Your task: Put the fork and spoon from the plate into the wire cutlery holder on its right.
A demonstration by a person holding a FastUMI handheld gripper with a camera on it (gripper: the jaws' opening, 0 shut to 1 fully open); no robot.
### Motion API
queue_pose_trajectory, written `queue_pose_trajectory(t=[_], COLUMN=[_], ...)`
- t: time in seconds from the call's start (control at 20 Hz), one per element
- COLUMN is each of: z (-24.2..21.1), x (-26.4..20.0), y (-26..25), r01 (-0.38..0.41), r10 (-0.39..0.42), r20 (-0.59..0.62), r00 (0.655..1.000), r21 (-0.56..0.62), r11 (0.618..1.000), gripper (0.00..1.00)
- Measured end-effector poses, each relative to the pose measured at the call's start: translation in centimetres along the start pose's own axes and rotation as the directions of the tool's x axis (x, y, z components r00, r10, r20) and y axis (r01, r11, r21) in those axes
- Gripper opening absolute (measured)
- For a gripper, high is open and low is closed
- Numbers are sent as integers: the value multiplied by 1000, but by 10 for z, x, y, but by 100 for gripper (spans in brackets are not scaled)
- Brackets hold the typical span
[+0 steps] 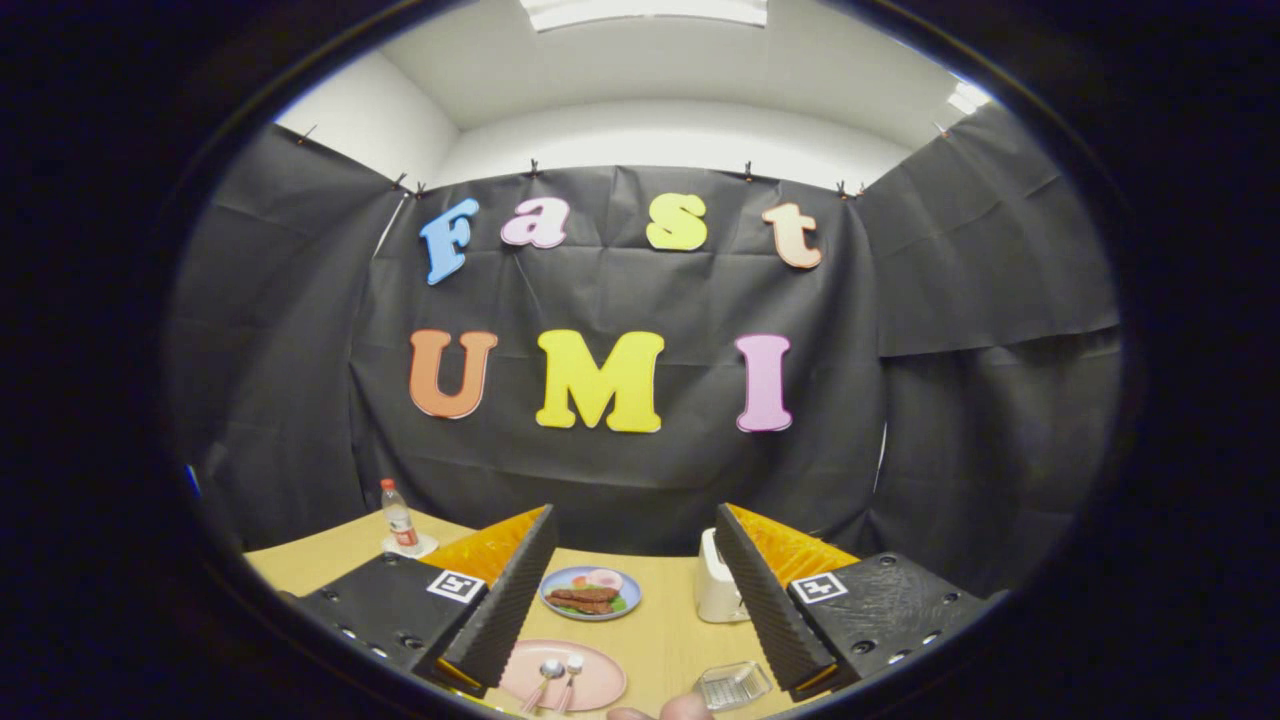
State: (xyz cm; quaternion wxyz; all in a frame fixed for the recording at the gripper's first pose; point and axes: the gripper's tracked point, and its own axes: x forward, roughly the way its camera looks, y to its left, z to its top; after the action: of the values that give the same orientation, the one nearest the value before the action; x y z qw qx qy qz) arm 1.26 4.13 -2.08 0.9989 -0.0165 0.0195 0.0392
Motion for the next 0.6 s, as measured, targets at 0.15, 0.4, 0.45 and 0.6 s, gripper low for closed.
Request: queue_pose_trajectory(t=[0.15, 0.4, 0.45, 0.6], z=[-15, -79, -93, -146], x=[-1, -8, -9, -9], y=[-3, 7, 13, 27], r01=[-14, -29, -39, -61], r10=[15, 35, 45, 64], r20=[-37, -165, -189, -280], r00=[999, 986, 981, 958], r21=[8, 41, 35, 17], r11=[1000, 999, 999, 998], gripper=[95, 95, 95, 95])
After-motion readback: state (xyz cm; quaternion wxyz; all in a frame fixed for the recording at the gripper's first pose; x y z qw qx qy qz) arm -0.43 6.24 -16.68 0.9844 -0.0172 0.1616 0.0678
